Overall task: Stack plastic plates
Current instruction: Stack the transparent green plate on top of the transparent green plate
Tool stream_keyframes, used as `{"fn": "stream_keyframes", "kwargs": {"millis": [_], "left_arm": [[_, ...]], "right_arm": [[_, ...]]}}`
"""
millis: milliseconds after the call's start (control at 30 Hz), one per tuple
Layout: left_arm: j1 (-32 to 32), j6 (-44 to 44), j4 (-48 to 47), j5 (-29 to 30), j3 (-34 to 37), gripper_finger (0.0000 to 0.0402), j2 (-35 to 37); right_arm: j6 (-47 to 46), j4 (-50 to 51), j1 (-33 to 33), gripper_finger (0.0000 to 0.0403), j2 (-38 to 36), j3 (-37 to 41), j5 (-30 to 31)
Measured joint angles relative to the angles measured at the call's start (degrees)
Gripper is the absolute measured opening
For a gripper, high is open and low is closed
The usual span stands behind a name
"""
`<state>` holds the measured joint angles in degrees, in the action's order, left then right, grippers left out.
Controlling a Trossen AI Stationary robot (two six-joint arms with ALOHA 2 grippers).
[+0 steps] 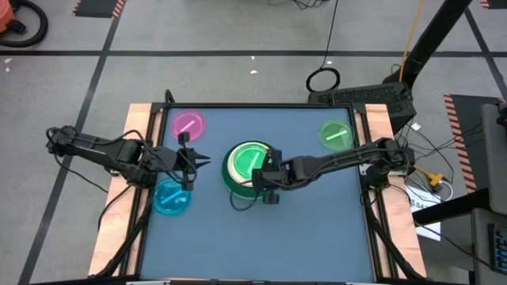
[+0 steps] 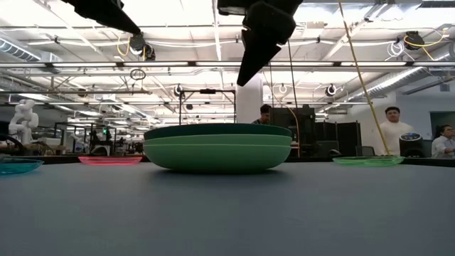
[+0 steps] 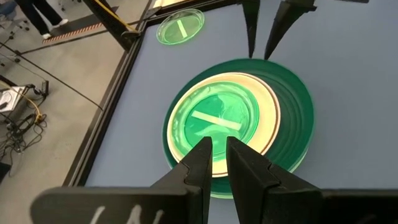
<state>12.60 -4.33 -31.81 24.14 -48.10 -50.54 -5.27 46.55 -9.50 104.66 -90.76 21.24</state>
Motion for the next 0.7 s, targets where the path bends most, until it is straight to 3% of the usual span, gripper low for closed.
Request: {"fn": "stream_keyframes", "kwargs": {"millis": [333, 567, 700], "left_arm": [[0.0, 1.5, -0.3, 0.0, 0.0, 0.0056, 0.0], [0.0, 1.9, -0.7, 0.0, 0.0, 0.0056, 0.0], [0.0, 1.9, -0.6, 0.0, 0.0, 0.0056, 0.0]], "right_arm": [[4.1, -3.9, 0.1, 0.0082, -3.1, 5.1, 0.1], [3.8, -14.7, 1.6, 0.0082, -14.2, 18.9, 4.2], [-3.0, -19.0, 4.3, 0.0082, -21.0, 28.3, 11.7]]}}
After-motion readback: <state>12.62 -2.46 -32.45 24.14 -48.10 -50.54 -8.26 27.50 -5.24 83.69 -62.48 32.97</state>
